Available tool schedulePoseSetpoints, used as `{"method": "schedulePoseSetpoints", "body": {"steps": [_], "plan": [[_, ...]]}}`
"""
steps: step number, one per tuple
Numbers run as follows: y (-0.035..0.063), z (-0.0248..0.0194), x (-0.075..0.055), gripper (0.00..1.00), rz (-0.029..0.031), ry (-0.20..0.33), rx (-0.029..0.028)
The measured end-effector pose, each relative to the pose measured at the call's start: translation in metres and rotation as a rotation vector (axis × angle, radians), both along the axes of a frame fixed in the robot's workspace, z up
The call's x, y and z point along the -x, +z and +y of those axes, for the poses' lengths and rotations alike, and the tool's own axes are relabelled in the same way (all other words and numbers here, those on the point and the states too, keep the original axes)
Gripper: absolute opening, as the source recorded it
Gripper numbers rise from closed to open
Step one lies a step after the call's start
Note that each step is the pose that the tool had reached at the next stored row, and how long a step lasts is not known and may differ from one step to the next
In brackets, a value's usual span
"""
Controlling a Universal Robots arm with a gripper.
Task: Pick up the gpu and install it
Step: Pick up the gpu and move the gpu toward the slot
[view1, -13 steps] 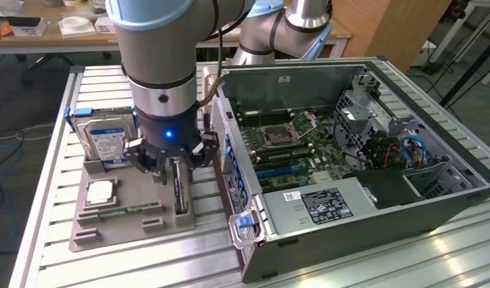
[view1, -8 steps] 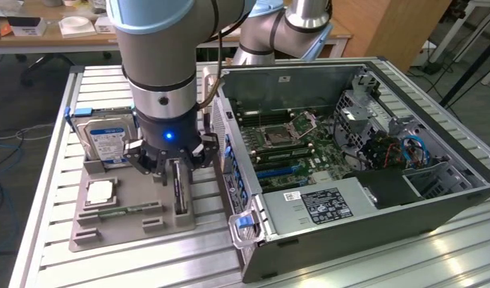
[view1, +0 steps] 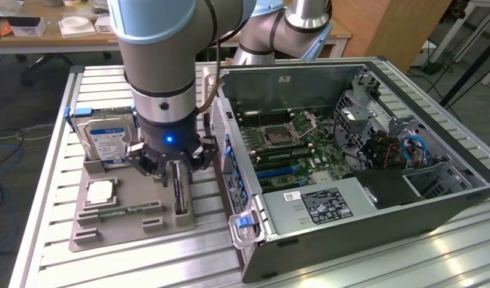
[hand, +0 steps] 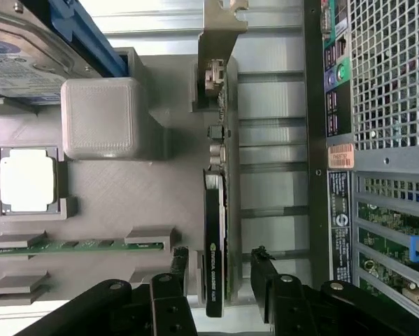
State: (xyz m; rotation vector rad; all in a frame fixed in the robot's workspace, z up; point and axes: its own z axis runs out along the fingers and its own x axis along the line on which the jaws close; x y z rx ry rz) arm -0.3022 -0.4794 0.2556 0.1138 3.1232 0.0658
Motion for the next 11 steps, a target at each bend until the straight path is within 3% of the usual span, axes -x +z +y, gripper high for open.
{"method": "schedulePoseSetpoints", "body": {"steps": [7,11], "plan": [[-0.0111,0.0148,0.0,0.49,0.0,0.0,-0.0035],[-0.0182,0.0166,0.0,0.49,0.0001,0.0,-0.0075]]}}
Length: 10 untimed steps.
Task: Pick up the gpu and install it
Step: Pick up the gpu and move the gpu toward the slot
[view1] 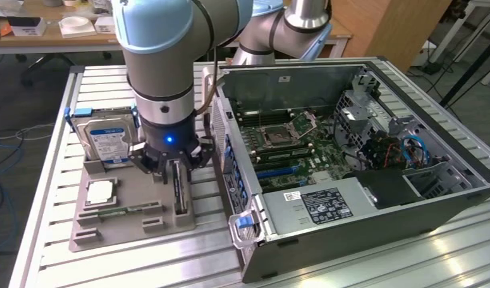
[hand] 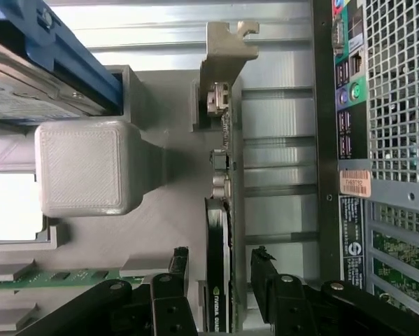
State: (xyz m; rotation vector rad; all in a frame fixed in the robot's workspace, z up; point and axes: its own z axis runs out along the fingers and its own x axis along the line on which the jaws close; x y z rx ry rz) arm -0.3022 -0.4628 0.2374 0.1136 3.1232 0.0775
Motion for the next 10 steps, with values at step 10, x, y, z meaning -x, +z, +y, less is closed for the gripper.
{"method": "schedulePoseSetpoints", "body": {"steps": [10], "plan": [[-0.0068,0.0019,0.0027,0.49,-0.0001,0.0,-0.0019]]}}
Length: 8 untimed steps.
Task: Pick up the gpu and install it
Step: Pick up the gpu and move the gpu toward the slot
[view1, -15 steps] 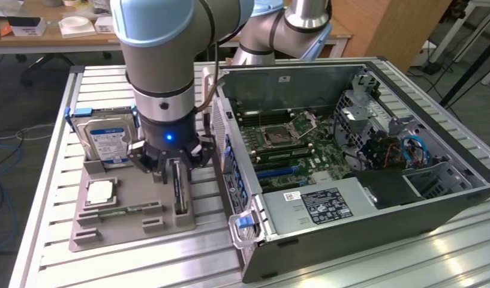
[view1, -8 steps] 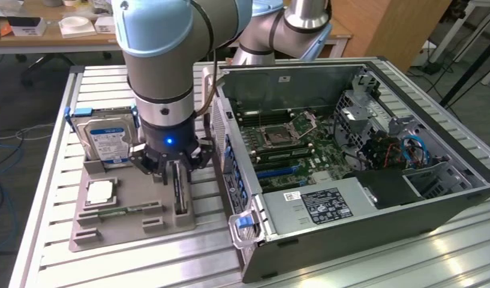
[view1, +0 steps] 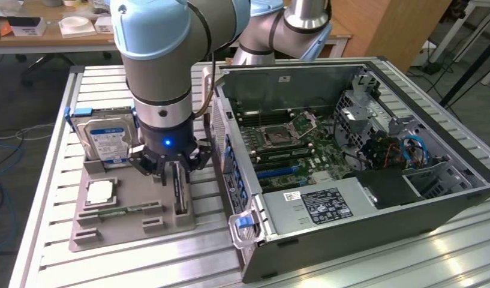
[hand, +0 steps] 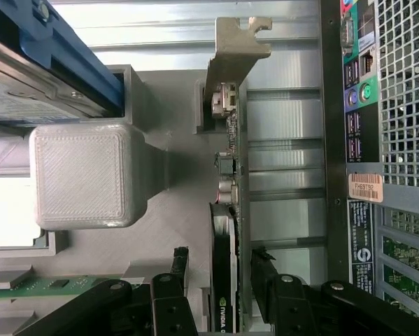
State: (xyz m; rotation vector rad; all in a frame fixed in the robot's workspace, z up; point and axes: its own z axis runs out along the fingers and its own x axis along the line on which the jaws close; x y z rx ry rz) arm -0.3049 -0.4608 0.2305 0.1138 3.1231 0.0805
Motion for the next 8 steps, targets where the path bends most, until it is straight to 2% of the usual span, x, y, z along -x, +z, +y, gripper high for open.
{"method": "schedulePoseSetpoints", "body": {"steps": [8], "plan": [[-0.0005,0.0004,0.0,0.49,-0.0002,0.0,-0.0003]]}}
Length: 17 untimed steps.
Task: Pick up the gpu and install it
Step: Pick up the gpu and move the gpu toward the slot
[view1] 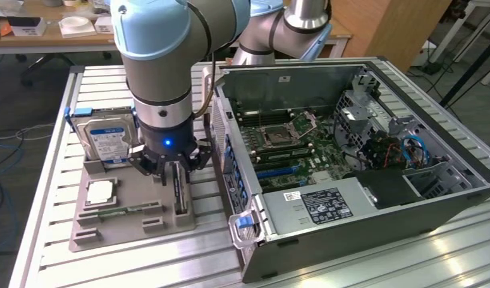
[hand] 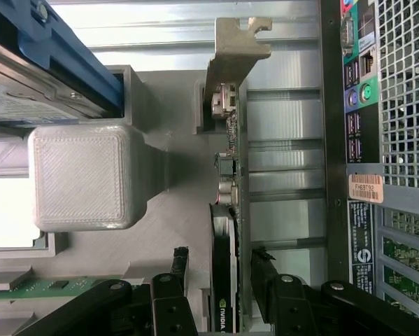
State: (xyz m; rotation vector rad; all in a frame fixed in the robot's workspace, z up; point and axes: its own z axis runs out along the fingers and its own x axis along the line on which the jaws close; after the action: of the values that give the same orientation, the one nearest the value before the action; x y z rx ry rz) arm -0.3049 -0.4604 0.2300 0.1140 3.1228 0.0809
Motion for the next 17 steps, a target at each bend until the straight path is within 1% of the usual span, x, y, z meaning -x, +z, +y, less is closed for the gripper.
{"method": "schedulePoseSetpoints", "body": {"steps": [2,9,11,12,17], "plan": [[-0.0003,0.0007,-0.0001,0.49,0.0003,0.0,0.0001],[-0.0004,0.0007,-0.0002,0.49,0.0002,0.0,0.0001],[-0.0004,0.0007,-0.0002,0.47,0.0002,0.0,0.0001],[-0.0004,0.0007,-0.0002,0.4,0.0002,0.0,0.0001],[-0.0004,0.0017,-0.0003,0.4,0.0002,0.0,0.0]]}}
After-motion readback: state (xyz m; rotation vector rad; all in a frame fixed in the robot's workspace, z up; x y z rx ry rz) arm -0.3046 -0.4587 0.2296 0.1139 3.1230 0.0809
